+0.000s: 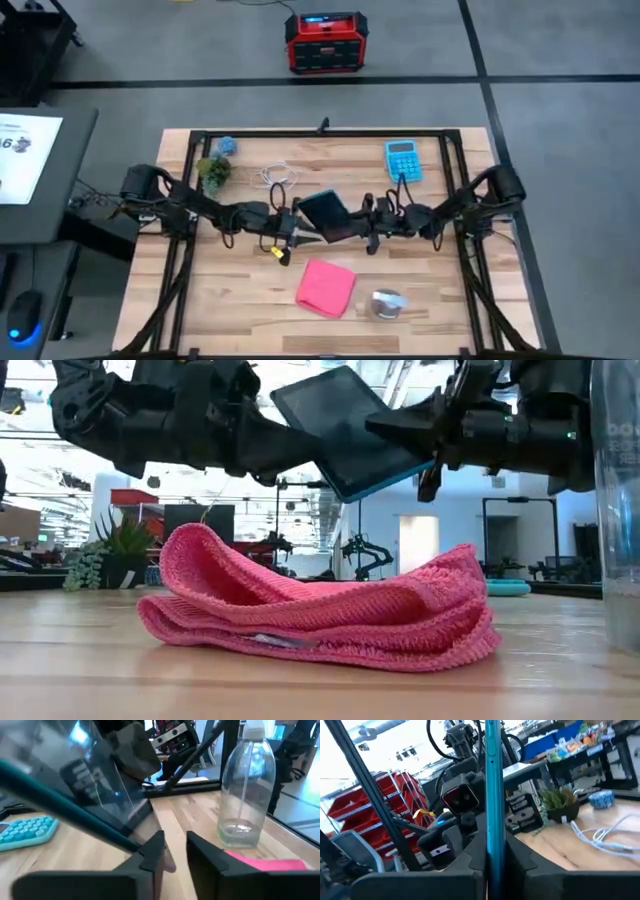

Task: Apply microfiber cloth
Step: Spray the front of the cellphone using the spray bottle

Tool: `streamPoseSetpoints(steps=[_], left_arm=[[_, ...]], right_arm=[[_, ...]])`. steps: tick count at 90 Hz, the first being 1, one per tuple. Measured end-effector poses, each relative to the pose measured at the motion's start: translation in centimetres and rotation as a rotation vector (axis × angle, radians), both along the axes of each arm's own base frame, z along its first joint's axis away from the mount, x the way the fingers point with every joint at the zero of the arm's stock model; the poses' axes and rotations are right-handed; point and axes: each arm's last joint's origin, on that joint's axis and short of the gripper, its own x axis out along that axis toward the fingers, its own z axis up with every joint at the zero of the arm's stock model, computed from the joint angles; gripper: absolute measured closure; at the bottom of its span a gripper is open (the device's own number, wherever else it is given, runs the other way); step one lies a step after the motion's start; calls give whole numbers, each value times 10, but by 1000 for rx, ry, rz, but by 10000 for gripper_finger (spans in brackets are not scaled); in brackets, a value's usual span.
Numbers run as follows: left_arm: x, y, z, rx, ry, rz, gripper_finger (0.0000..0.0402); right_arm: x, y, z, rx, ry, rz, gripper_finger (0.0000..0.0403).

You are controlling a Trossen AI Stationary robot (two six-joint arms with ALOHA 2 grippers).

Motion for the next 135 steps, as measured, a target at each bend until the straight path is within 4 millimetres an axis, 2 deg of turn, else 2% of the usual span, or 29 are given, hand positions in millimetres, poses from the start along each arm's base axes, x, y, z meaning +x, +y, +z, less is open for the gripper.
streamPoseSetpoints(steps=[15, 30, 51, 64, 70, 76, 81, 86, 95, 102, 110, 118, 135], left_arm=[[0, 0, 3, -45, -24, 19, 287], [0, -2, -1, -42, 29, 30, 285], [-2, -5, -10, -27, 101, 89, 285], [-4, -10, -13, -36, 119, 82, 285], [-5, -15, -15, -53, 141, 22, 285], [-7, -24, -16, -91, 166, -134, 286], [-6, -31, -23, -114, 211, -237, 289], [-5, -37, -35, -117, 291, -269, 294], [7, -47, -56, -99, 386, -296, 308], [26, -52, -66, -103, 423, -300, 320], [43, -49, -80, -110, 530, -273, 335], [60, -43, -79, -106, 585, -237, 348], [71, -17, -71, -20, 564, -38, 374]], right_arm=[[0, 0, 2, 5, -14, 2, 387], [0, 0, 3, -21, -6, 5, 387], [-6, 4, 21, -21, -99, 79, 387], [-9, 7, 27, -52, -116, 43, 387], [-11, 12, 31, -56, -135, 61, 387], [-12, 16, 32, -61, -132, 87, 387], [-13, 18, 31, -63, -114, 90, 387], [-12, 19, 30, -61, -103, 82, 387], [-12, 19, 30, -62, -96, 79, 387], [-12, 19, 30, -62, -96, 80, 387], [-12, 19, 29, -57, -90, 62, 387], [-12, 19, 29, -54, -88, 57, 387], [-15, 24, 26, -57, -74, 68, 387]])
